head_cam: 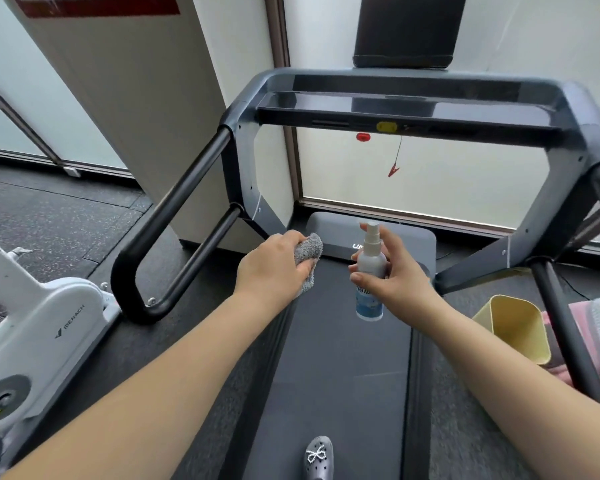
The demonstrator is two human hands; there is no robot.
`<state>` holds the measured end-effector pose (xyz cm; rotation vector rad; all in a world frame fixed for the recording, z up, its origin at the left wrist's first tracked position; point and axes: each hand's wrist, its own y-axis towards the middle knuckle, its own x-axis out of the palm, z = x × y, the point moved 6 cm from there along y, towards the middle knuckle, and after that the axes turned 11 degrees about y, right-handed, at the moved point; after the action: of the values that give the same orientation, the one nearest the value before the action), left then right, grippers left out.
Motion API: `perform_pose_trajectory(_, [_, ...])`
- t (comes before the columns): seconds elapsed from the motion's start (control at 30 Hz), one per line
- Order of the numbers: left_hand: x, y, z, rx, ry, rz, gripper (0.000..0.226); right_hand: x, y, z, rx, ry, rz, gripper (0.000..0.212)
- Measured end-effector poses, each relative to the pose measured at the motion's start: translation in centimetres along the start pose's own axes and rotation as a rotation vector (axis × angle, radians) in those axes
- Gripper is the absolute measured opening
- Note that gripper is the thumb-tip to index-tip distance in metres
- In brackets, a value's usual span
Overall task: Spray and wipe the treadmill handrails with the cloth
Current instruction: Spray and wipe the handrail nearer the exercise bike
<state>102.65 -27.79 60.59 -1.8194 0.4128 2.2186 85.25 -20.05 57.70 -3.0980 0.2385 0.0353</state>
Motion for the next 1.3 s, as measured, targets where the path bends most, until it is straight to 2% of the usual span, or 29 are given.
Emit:
perform_pose_trajectory(0.47, [1.3,-6.4,7.6,0.121,-0.188,-0.096,0.03,-5.8,-11.7,0.7,-0.011,0.024,0.207,0.073])
perform_pose_trajectory(0.7, [1.1,-10.7,8.6,0.215,-0.232,-0.12,0.035,-5.2,-16.8,1.4,0.002,0.021,0.306,0.078])
perform_pose_trajectory(1.0, [1.2,-14.9,9.8,0.328,-0.285,-0.153,0.033,-4.1,-23.5,1.1,-0.032,0.082,0.431,0.074])
perform_pose_trajectory(1.3, [3.5,-20.3,15.6,0.522,-0.274,-0.249,0.032,-6.4,-31.4,0.7,-0.018,0.054,0.566,0.068])
